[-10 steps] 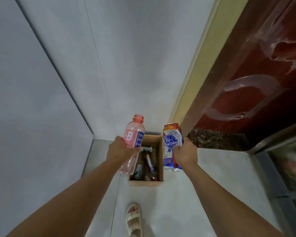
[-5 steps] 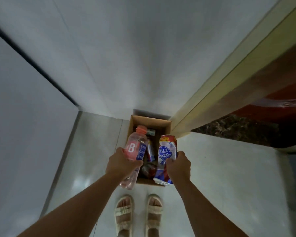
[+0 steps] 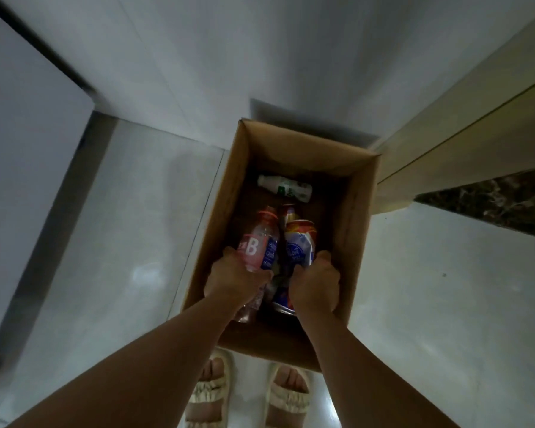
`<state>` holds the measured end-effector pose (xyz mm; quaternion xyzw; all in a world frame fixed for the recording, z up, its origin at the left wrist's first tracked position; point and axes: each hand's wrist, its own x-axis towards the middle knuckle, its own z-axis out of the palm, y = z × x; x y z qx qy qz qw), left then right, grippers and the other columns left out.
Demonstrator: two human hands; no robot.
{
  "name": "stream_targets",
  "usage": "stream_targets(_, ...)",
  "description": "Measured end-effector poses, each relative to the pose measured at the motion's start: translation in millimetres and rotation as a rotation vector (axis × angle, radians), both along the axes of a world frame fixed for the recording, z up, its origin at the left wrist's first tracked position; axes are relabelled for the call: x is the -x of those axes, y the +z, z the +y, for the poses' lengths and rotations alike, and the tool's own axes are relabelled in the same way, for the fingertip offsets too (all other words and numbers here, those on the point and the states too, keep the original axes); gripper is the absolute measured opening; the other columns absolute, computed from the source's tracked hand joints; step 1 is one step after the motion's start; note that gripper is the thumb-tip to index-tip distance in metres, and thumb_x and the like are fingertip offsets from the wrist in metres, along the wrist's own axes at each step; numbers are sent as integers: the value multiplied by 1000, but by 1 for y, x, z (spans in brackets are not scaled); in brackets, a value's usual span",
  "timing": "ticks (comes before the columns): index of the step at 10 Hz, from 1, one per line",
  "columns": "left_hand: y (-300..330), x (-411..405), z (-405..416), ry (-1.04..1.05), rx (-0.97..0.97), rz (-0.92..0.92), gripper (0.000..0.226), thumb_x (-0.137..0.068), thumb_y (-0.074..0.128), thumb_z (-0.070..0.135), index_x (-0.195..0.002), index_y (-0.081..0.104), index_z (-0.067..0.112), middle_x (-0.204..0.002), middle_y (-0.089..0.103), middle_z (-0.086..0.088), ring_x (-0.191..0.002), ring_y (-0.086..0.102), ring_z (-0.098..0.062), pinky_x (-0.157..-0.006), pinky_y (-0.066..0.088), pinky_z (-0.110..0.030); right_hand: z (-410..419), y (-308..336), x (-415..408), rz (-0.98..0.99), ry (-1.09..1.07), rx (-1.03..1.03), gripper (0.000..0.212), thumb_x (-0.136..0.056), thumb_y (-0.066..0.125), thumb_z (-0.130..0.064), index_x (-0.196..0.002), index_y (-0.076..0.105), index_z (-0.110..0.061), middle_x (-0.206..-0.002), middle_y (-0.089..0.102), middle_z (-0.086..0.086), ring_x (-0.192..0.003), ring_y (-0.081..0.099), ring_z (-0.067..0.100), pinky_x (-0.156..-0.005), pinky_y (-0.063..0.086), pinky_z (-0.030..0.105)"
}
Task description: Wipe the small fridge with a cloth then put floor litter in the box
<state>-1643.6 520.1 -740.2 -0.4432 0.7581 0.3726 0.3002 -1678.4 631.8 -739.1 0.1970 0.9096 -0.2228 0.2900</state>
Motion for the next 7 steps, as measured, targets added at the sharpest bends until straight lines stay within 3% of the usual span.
stream_targets(2,-60,-7,3,37,-5,-14,75,-71,76,38,-131,39,12,-126,54,-12,-114,56,-31,-94,48,-46,-8,-64,-6,-22,-93,100,37,-92,56,-16,-127,45,-7,-124,57,15,-109,61,29,-83,55,40)
stream_targets(3,-68,-7,4,27,-15,-7,69,-77,72,34,-133,36,14,-126,53,-13,-112,56,-31,-93,49,-45,-11,-79,-9,-74,-122,161,44,-91,57,-15,-132,42,-9,-127,55,15,-114,57,31,-89,53,46)
stream_targets(4,-60,-4,4,-25,-14,12,67,-80,69,31,-136,35,18,-126,55,-11,-112,57,-29,-92,48,-40,-11,-76,-9,-151,-115,200,61,-90,58,-16,-143,28,-14,-134,49,13,-121,52,30,-98,47,42)
stream_targets(5,-34,-2,5,-96,-29,7,69,-81,67,34,-139,31,21,-128,54,-8,-117,54,-26,-98,45,-37,-6,-47,-10,-148,-25,205,65,-89,60,-22,-144,27,-16,-138,47,11,-124,49,28,-102,43,37)
stream_targets(6,9,2,3,-113,-36,29,64,-85,61,36,-138,31,16,-132,52,-9,-119,52,-28,-100,44,-42,-1,-4,-9,-151,43,195,66,-89,60,-34,-143,26,-17,-135,49,9,-122,50,28,-102,44,39)
stream_targets(7,63,0,0,-115,-11,96,55,-85,59,36,-132,35,17,-126,55,-7,-112,56,-26,-95,48,-43,3,47,-14,-89,87,180,66,-85,65,-37,-139,32,-16,-129,54,6,-117,53,25,-95,46,33)
